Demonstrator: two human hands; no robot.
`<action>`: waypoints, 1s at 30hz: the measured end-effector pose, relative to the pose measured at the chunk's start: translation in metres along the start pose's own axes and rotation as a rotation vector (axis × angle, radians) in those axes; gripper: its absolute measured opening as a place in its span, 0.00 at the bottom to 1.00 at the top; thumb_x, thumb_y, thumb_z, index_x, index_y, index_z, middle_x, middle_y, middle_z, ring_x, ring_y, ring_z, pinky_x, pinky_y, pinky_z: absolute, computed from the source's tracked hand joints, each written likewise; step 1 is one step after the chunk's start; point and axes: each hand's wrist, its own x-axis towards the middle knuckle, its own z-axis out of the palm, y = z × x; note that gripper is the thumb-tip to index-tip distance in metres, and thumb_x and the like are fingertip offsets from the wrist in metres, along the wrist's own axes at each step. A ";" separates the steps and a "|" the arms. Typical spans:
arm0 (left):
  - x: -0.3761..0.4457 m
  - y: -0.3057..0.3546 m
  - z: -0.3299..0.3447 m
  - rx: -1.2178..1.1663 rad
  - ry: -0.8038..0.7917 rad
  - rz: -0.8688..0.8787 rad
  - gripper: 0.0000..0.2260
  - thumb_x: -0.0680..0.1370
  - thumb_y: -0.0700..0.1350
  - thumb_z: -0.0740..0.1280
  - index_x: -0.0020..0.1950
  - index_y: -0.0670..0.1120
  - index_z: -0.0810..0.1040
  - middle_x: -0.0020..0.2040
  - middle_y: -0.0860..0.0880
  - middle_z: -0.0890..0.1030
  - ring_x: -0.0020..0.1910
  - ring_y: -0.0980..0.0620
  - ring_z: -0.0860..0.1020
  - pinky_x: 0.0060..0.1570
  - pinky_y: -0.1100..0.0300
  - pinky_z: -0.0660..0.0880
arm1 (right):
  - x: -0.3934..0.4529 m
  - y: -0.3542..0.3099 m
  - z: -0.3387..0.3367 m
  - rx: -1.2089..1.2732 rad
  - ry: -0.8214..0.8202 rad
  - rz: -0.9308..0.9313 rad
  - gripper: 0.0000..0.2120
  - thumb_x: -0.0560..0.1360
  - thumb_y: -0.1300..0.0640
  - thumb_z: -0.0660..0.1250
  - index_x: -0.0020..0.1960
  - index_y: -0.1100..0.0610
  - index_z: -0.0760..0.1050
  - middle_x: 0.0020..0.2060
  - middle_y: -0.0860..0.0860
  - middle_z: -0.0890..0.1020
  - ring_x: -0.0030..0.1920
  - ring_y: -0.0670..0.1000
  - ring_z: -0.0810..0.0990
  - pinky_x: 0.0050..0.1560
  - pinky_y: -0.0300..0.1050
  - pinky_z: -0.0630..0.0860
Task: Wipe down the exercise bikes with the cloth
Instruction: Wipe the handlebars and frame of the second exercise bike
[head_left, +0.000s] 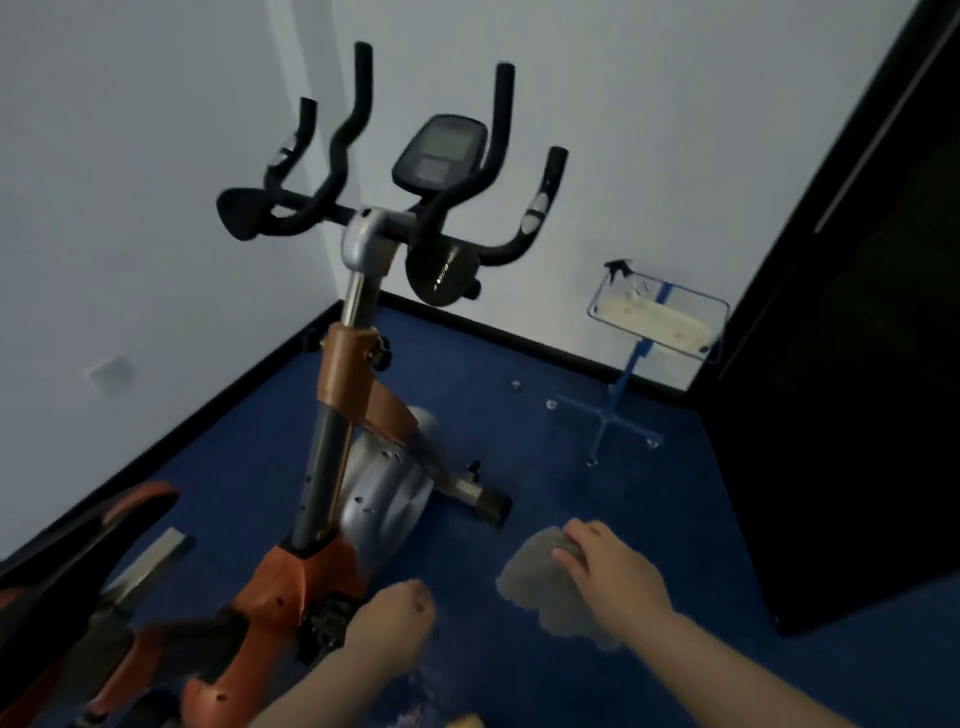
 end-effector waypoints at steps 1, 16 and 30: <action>0.008 0.007 -0.011 -0.029 0.009 -0.005 0.09 0.77 0.47 0.57 0.45 0.49 0.76 0.49 0.51 0.81 0.50 0.50 0.79 0.53 0.56 0.75 | 0.015 -0.002 -0.007 0.005 0.010 -0.034 0.07 0.80 0.43 0.55 0.50 0.45 0.68 0.49 0.41 0.70 0.41 0.43 0.75 0.41 0.46 0.77; 0.122 0.150 -0.224 -0.853 0.911 0.180 0.07 0.76 0.46 0.65 0.46 0.58 0.80 0.42 0.58 0.82 0.43 0.52 0.82 0.45 0.49 0.81 | 0.279 -0.108 -0.212 0.443 0.580 -0.865 0.06 0.77 0.54 0.66 0.53 0.52 0.74 0.49 0.44 0.77 0.52 0.42 0.75 0.53 0.33 0.70; 0.174 0.196 -0.234 -1.048 1.058 0.146 0.09 0.80 0.41 0.61 0.49 0.54 0.77 0.44 0.64 0.80 0.43 0.67 0.78 0.38 0.76 0.72 | 0.343 -0.141 -0.154 0.273 0.089 -0.755 0.11 0.79 0.48 0.55 0.61 0.47 0.65 0.55 0.46 0.68 0.52 0.45 0.73 0.48 0.42 0.74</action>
